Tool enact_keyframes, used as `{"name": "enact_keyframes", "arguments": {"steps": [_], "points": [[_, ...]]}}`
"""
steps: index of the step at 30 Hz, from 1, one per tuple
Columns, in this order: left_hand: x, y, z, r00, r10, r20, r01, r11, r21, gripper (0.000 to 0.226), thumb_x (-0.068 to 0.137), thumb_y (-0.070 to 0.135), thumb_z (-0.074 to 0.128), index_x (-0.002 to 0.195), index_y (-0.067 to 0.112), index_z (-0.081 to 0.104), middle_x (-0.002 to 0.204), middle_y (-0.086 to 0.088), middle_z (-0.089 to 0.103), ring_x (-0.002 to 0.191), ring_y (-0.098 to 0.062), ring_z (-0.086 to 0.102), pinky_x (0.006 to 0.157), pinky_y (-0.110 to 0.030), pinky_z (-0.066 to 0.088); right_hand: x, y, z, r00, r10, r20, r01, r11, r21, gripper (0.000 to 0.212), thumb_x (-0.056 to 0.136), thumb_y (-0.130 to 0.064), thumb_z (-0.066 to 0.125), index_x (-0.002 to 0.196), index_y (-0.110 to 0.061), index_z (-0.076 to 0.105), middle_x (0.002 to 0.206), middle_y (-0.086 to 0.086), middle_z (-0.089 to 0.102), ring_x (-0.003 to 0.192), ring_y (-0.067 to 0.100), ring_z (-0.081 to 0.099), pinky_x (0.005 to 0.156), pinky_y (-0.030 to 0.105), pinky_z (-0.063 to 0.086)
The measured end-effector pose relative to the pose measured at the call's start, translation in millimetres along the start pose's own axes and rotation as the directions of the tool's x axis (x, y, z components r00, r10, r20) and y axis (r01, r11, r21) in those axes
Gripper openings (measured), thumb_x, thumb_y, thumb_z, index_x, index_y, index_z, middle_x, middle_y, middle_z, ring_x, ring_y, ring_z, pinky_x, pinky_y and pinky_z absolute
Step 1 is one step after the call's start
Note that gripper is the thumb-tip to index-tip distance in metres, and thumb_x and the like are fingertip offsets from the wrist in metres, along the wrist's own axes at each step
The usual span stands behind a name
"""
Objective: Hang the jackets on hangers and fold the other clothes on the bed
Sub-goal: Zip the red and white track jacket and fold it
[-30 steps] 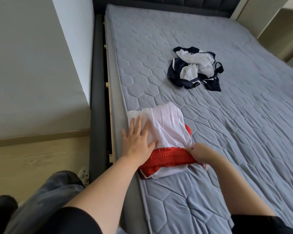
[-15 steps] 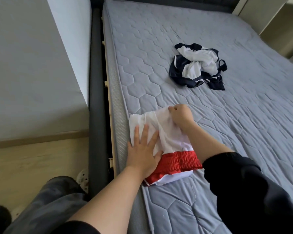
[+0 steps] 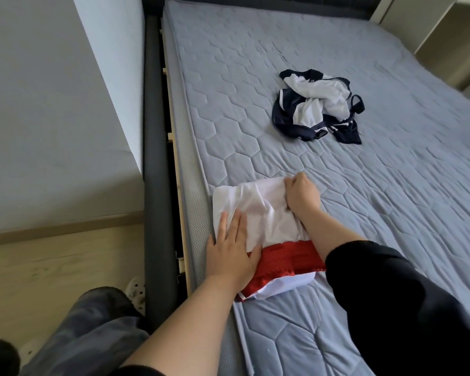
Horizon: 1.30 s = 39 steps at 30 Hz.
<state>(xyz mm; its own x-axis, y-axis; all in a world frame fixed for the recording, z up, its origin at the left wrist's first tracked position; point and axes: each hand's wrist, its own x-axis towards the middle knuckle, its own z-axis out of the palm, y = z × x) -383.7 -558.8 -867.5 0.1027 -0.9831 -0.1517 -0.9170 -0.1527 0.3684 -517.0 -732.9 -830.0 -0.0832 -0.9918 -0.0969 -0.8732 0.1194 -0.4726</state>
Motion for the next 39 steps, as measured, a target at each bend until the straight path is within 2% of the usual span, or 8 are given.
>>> {"name": "enact_keyframes", "arguments": {"steps": [6,13,19,25,29,33,35,39], "points": [[3.6,5.8,-10.1,0.999,-0.016,-0.052,0.015,1.000,-0.023,0.065,0.096,0.050,0.021,0.152,0.020,0.009,0.160,0.006,-0.001,0.146,-0.019,-0.013,0.115,-0.055,0.009,-43.7,19.1,-29.5,0.961,-0.100,-0.256,0.141,0.979,0.147,0.052,0.095,-0.043,0.041,0.136,-0.011,0.042,0.139,0.011,0.044,0.129,0.027,0.040,0.105,0.042,0.033],[7.6,34.5,-23.1,0.990,-0.007,-0.142,-0.006,0.996,-0.093,0.066,0.093,0.055,0.012,0.152,0.025,0.005,0.160,-0.002,0.002,0.147,-0.023,-0.009,0.112,-0.060,0.009,-79.3,58.6,-27.2,0.855,0.268,0.443,-0.489,0.700,0.520,0.057,0.088,-0.048,0.061,0.125,-0.006,0.054,0.114,0.007,0.066,0.086,0.015,0.064,0.067,0.025,0.048],[7.3,21.6,-11.9,1.000,0.022,-0.003,-0.022,1.000,-0.008,0.067,0.096,0.057,0.014,0.150,0.030,-0.014,0.158,-0.001,-0.019,0.143,-0.020,-0.026,0.113,-0.058,0.002,-81.7,62.9,-39.2,0.650,0.165,0.741,-0.702,0.504,0.503,0.070,0.055,-0.042,0.082,0.113,-0.010,0.060,0.097,0.015,0.073,0.084,0.027,0.072,0.068,0.035,0.058],[12.0,22.7,-29.6,0.997,0.008,-0.070,-0.030,0.944,-0.328,0.061,0.100,0.044,0.022,0.152,0.025,-0.005,0.159,0.004,-0.014,0.146,-0.014,-0.014,0.118,-0.046,0.004,-85.0,17.4,-73.0,0.825,-0.013,0.565,-0.457,0.573,0.680,0.046,0.075,-0.008,0.074,0.118,0.001,0.061,0.095,0.016,0.072,0.084,0.028,0.070,0.079,0.038,0.058],[9.6,32.1,-50.0,1.000,-0.003,-0.021,-0.016,0.520,-0.854,0.054,0.103,0.036,0.031,0.152,0.022,0.016,0.158,0.005,0.016,0.145,-0.009,0.012,0.117,-0.025,0.006,-89.9,-28.1,-127.4,0.973,-0.222,0.060,0.149,0.806,0.573,0.037,0.067,-0.007,0.075,0.101,-0.016,0.065,0.083,0.002,0.070,0.071,0.017,0.067,0.058,0.031,0.055],[13.1,23.3,-71.7,0.932,-0.214,0.293,0.288,-0.057,-0.956,0.023,0.100,0.034,0.039,0.114,0.027,0.055,0.116,0.009,0.055,0.109,-0.015,0.054,0.095,-0.026,0.037,-107.7,-48.9,-127.6,0.720,-0.634,-0.283,0.628,0.768,-0.124,0.043,0.063,-0.014,0.066,0.104,-0.023,0.057,0.071,-0.003,0.060,0.060,0.023,0.053,0.048,0.031,0.040],[13.3,8.6,-79.2,0.895,-0.272,0.354,0.284,-0.266,-0.921,0.023,0.098,0.039,0.036,0.098,0.025,0.055,0.097,0.003,0.056,0.089,-0.015,0.054,0.088,-0.030,0.042,-114.9,-43.1,-97.2,0.565,-0.803,-0.190,0.703,0.589,-0.399,0.051,0.060,-0.010,0.071,0.109,-0.016,0.061,0.077,0.004,0.063,0.067,0.031,0.058,0.052,0.034,0.045],[5.2,-14.0,-77.5,0.808,-0.414,0.419,0.307,-0.312,-0.899,0.037,0.101,0.040,0.033,0.127,0.019,0.051,0.118,-0.005,0.058,0.106,-0.025,0.057,0.087,-0.037,0.041,-123.7,1.1,-24.7,0.650,-0.663,0.370,0.741,0.445,-0.503,0.068,0.079,-0.014,0.060,0.143,-0.019,0.036,0.124,0.007,0.052,0.112,0.030,0.051,0.092,0.037,0.038]]}}
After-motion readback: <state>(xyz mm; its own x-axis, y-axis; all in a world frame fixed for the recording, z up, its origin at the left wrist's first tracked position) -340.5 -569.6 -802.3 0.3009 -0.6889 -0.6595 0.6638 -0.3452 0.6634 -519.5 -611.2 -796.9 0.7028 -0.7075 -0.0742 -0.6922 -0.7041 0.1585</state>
